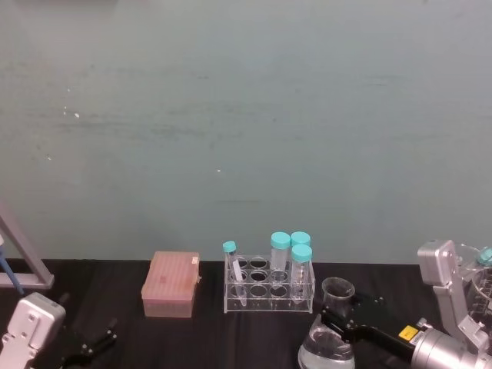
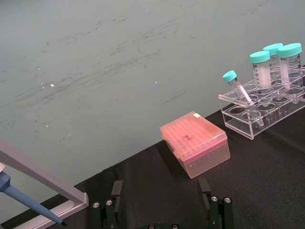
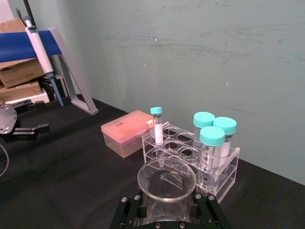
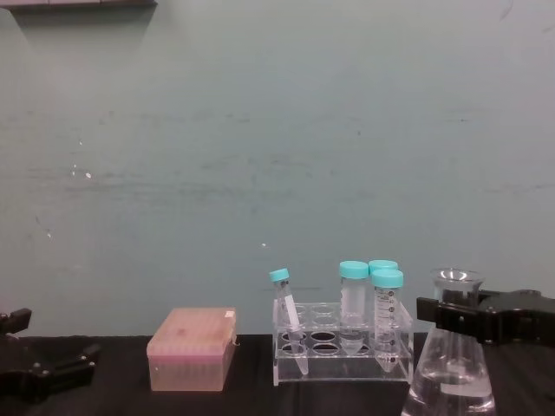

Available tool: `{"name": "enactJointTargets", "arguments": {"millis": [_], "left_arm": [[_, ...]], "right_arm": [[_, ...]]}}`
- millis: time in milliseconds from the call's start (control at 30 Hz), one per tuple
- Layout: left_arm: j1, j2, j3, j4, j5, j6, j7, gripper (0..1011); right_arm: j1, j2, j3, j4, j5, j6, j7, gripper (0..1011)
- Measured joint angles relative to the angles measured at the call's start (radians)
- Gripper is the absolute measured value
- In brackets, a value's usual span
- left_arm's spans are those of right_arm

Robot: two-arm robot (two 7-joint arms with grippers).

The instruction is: Pick up the beaker with the right gripper, shake it three times, and then put it down.

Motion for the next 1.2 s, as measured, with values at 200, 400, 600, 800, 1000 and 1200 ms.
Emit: {"name": "enactJointTargets", "arguments": {"millis": [200,400,600,800,1000,1200], "left_arm": [[0.0,0.0,0.0,0.0,0.0,0.0,0.0,1000],[0.0,0.0,0.0,0.0,0.0,0.0,0.0,1000],[0.0,0.0,0.0,0.0,0.0,0.0,0.0,1000],[0.0,0.0,0.0,0.0,0.0,0.0,0.0,1000],[0.0,0.0,0.0,0.0,0.0,0.0,0.0,1000],[0.0,0.0,0.0,0.0,0.0,0.0,0.0,1000]], "right_arm": [[0.003,-0.003,-0.006,0.003,0.001,0.0,0.0,450],[0.005,-0.003,-0.009,0.007,0.002,0.003,0.0,450],[0.005,-0.002,-0.011,0.007,0.004,0.004,0.0,450],[0.005,-0.002,-0.012,0.007,0.004,0.004,-0.001,450],[0.003,-0.002,-0.014,0.008,0.004,0.001,-0.001,450],[0.003,-0.002,-0.014,0.008,0.003,0.001,-0.002,450]]}}
